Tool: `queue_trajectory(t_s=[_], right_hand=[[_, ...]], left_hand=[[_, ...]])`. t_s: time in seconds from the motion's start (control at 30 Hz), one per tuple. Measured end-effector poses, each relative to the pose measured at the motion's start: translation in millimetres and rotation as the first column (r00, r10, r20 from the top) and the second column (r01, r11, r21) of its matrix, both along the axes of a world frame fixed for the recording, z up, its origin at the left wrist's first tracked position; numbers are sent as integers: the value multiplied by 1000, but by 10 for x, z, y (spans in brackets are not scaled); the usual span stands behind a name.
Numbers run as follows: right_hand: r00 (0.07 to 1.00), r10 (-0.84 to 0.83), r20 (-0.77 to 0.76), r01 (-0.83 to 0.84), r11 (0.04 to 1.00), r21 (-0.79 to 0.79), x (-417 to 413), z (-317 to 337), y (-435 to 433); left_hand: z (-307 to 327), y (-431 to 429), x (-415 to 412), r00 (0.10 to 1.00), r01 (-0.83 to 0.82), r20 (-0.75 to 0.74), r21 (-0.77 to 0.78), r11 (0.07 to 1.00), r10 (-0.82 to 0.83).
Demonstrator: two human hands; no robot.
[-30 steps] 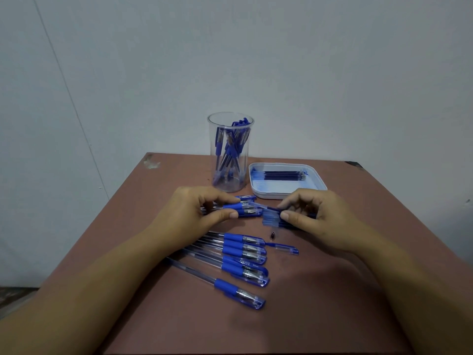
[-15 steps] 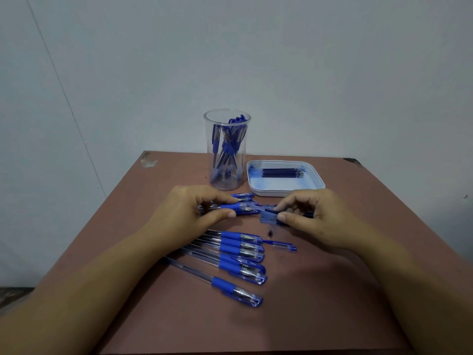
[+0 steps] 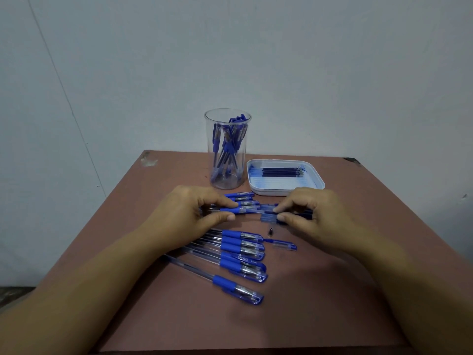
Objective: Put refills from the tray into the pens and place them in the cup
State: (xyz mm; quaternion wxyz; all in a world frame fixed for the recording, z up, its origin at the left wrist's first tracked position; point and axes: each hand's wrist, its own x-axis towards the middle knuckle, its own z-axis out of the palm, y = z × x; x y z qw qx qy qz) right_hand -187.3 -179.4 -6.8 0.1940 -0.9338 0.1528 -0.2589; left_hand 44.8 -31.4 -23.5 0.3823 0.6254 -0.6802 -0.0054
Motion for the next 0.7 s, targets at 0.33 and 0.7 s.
queue_trajectory(t_s=[0.33, 0.7], right_hand=[[1000, 7, 16, -6, 1000, -23, 2, -12, -14], [999, 15, -36, -15, 1000, -18, -15, 6, -25]], left_hand=[[19, 0, -8, 998, 14, -68, 22, 1000, -12], [21, 4, -12, 999, 16, -41, 44, 999, -14]])
